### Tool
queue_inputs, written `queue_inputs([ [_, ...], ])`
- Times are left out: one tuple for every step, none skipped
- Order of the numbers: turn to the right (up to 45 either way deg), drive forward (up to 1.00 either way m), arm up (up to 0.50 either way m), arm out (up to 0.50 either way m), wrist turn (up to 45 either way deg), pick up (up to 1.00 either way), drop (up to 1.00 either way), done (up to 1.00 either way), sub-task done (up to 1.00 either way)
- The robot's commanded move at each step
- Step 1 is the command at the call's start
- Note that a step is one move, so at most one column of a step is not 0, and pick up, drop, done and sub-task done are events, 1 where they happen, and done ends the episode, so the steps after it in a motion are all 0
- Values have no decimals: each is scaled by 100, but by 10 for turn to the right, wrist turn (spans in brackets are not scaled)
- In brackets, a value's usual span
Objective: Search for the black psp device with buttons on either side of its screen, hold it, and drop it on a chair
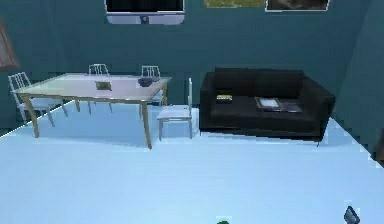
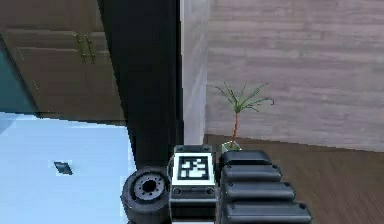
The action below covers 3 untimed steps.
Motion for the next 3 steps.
queue_inputs([
  [0, 100, 0, 0, 0, 0, 0, 0, 0],
  [-30, 0, 0, 0, 0, 0, 0, 0, 0],
  [0, 85, 0, 0, 0, 0, 0, 0, 0],
])
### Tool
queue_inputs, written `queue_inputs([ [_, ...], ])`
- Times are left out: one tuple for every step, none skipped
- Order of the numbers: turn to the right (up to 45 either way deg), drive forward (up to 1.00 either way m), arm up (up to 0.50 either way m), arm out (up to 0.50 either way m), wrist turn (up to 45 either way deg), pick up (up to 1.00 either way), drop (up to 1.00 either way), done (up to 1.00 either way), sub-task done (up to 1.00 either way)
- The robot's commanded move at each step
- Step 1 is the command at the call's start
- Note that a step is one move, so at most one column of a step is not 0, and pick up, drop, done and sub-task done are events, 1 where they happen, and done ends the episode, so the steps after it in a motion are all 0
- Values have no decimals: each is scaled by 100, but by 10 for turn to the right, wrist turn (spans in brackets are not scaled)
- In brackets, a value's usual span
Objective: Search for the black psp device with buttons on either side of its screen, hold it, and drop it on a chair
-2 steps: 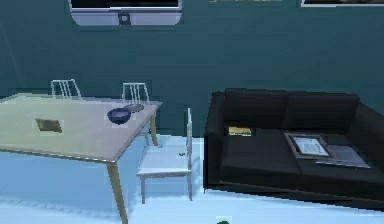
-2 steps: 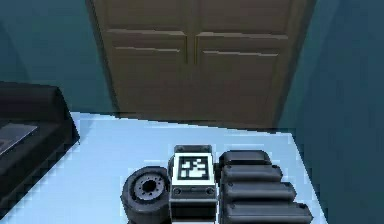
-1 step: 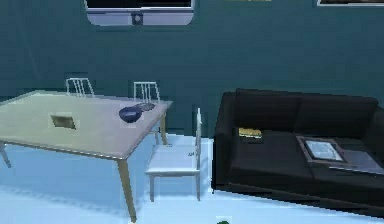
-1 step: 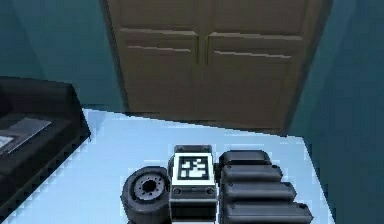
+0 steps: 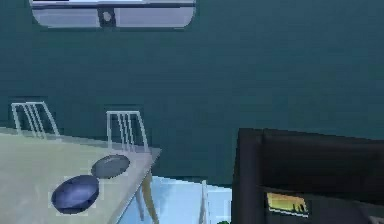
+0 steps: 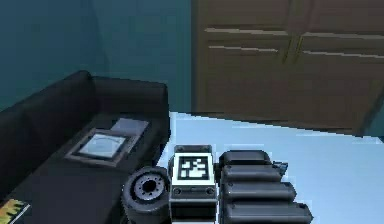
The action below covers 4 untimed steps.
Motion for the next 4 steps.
queue_inputs([
  [-450, 0, 0, 0, 0, 0, 0, 0, 0],
  [-360, 0, 0, 0, 0, 0, 0, 0, 0],
  [0, 0, 0, 40, 0, 0, 0, 0, 0],
  [0, 0, 0, 0, 390, 0, 0, 0, 0],
])
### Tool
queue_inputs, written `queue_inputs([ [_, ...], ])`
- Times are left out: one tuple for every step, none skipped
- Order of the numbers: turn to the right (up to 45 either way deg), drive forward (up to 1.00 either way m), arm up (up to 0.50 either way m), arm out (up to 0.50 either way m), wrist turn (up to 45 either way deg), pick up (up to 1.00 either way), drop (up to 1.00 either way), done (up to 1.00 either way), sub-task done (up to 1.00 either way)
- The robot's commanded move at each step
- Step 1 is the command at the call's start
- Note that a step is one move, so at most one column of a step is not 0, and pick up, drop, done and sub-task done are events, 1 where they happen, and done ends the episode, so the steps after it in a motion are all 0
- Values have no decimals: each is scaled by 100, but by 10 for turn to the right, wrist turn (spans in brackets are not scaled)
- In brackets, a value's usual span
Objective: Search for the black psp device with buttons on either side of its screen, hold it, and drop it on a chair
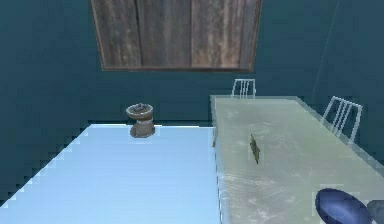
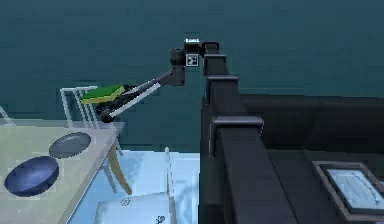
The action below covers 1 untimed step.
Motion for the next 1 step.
queue_inputs([
  [0, 0, -42, 0, 0, 0, 0, 0, 0],
])
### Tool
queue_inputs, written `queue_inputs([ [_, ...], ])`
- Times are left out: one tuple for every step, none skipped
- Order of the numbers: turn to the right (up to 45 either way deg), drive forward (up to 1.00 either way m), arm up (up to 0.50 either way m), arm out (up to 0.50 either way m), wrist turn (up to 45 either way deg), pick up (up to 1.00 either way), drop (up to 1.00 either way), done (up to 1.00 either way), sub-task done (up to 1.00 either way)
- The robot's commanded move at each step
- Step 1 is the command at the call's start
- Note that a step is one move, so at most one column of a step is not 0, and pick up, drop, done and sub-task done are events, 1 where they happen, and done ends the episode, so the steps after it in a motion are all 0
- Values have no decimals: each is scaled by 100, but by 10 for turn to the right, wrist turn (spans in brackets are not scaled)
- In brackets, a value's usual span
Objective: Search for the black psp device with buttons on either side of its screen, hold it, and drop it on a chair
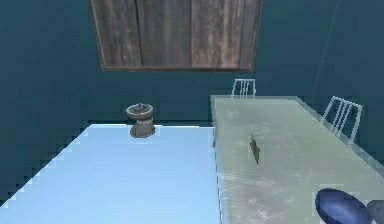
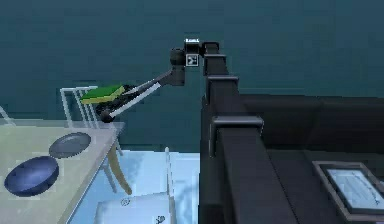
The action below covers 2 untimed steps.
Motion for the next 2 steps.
queue_inputs([
  [0, 0, -50, 0, 0, 0, 0, 0, 0],
  [0, 0, 0, 0, 0, 0, 100, 0, 0],
])
